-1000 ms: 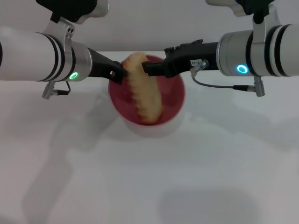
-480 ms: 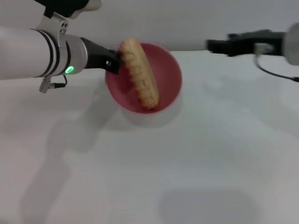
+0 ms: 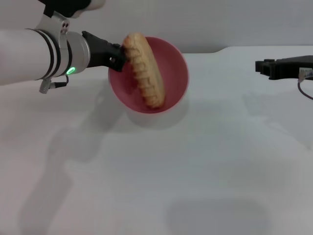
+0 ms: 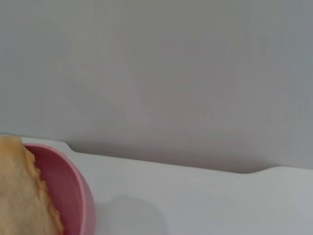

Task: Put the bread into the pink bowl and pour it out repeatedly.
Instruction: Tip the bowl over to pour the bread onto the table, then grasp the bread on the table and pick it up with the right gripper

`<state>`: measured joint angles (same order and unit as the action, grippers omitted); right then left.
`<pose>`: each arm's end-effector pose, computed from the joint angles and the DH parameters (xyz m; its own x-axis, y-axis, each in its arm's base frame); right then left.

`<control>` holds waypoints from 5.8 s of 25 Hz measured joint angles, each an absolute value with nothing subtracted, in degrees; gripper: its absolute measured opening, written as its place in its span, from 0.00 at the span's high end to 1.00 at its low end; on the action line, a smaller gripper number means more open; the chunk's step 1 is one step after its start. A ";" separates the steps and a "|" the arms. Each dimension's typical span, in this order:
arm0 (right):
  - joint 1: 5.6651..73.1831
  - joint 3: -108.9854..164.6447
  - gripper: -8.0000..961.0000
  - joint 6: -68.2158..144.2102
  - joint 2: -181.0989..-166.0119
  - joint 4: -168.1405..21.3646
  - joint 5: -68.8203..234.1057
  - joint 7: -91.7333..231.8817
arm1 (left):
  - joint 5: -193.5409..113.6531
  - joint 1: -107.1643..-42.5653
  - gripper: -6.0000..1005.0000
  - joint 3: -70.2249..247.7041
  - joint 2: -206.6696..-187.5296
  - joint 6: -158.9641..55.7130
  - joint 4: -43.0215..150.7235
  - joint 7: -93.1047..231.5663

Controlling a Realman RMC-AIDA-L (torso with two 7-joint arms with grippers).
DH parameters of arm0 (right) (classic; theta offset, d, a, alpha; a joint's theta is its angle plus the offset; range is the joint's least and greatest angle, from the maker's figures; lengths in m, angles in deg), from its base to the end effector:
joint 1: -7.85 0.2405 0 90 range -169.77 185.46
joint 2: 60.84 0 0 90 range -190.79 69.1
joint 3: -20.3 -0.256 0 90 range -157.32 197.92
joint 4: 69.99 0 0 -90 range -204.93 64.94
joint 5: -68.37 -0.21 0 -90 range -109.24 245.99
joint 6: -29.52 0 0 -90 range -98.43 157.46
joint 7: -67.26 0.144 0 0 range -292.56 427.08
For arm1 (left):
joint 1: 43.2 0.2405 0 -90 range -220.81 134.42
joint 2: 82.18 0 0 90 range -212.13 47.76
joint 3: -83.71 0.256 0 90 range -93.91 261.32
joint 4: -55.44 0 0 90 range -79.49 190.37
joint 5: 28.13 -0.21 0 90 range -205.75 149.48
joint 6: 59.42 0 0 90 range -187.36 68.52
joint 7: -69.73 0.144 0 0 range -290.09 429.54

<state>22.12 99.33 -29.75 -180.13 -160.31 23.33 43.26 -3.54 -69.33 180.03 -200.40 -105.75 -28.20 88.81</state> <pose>0.2010 0.3561 0.0454 0.6224 -0.6252 -0.4708 -0.7732 -0.3980 -0.4937 -0.1440 0.3942 -0.0080 0.8914 0.4011 0.2107 0.4208 -0.5604 -0.7134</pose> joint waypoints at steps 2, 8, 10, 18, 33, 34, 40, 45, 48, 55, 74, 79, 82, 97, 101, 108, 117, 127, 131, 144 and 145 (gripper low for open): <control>22.24 99.46 0.61 -29.78 -180.07 -160.08 23.31 43.24 | -4.10 -69.26 0.95 180.39 -200.39 -105.76 -28.21 90.40; 22.87 99.90 0.86 -29.82 -179.93 -158.96 23.28 43.22 | -9.98 -69.04 0.95 182.02 -200.47 -105.84 -29.64 93.56; 22.90 99.90 0.91 -29.87 -179.88 -158.79 23.28 43.20 | -12.72 -68.97 0.95 182.38 -200.48 -105.74 -30.34 93.59; 22.48 99.88 0.95 -30.07 -179.94 -158.65 23.28 43.18 | -21.67 -66.39 0.95 186.85 -200.62 -98.11 -31.30 93.24; 22.70 99.84 0.91 -30.10 -180.03 -158.01 23.15 43.68 | -30.76 -62.07 0.95 192.21 -200.86 -87.81 -31.54 93.05; 22.71 99.86 0.91 -30.09 -180.03 -158.01 23.15 43.70 | -30.76 -62.10 0.95 192.34 -200.86 -87.81 -31.49 93.05; 22.80 99.93 0.90 -30.07 -180.02 -157.89 23.08 43.73 | -29.82 -64.53 0.95 192.02 -200.69 -94.30 -31.60 88.56; 23.07 99.97 0.89 -30.07 -179.96 -157.08 22.30 43.73 | -28.23 -67.36 0.95 191.92 -200.78 -103.32 -32.92 86.23; 23.24 100.05 0.88 -30.07 -179.89 -156.69 21.85 43.70 | -24.96 -69.34 0.95 190.65 -200.77 -109.79 -33.95 84.82; 23.70 101.28 0.87 -30.47 -179.84 -156.64 23.27 44.00 | -15.55 -76.28 0.95 181.51 -200.81 -129.06 -35.10 83.12; 29.51 119.03 0.83 -30.52 -179.94 -158.90 43.97 56.74 | -6.78 -78.43 0.95 171.44 -200.34 -132.63 -32.58 88.54; 29.00 119.91 0.82 -31.03 -180.05 -160.29 41.65 58.86 | -10.10 -79.65 0.95 169.25 -200.31 -129.90 -27.09 88.54; 28.92 121.09 0.75 -31.35 -180.07 -160.22 38.89 58.98 | -11.15 -80.54 0.95 167.82 -200.31 -129.72 -25.70 88.59; 28.04 132.85 0.34 -27.95 -180.28 -158.75 36.65 66.25 | -11.37 -80.76 0.95 167.29 -200.31 -127.40 -23.86 88.83; 27.32 135.99 0.31 -28.04 -180.35 -160.75 41.28 70.06 | -11.34 -80.68 0.95 167.28 -200.31 -127.20 -23.84 88.85; 26.43 140.94 0.31 -27.50 -180.38 -162.02 41.66 73.13 | -11.34 -80.53 0.95 167.28 -200.31 -126.63 -23.69 88.80; 24.02 144.08 0.31 -27.42 -180.43 -163.21 44.22 77.33 | -11.34 -80.28 0.95 167.20 -200.31 -125.62 -23.10 88.80; 22.18 148.11 0.31 -30.30 -180.46 -167.89 53.71 83.65 | -11.35 -80.17 0.95 167.19 -200.22 -125.26 -23.10 88.79; 21.84 151.18 0.31 -31.11 -180.45 -168.60 53.94 86.19 | -11.35 -80.18 0.95 167.14 -200.22 -125.32 -23.11 88.78; 18.66 154.89 0.31 -37.42 -180.47 -175.92 64.82 91.19 | -12.78 -80.11 0.95 167.11 -200.29 -125.35 -23.14 88.11; 18.60 154.79 0.30 -37.46 -180.45 -175.75 64.84 91.22 | -12.78 -80.12 0.95 167.11 -200.29 -125.35 -23.14 88.10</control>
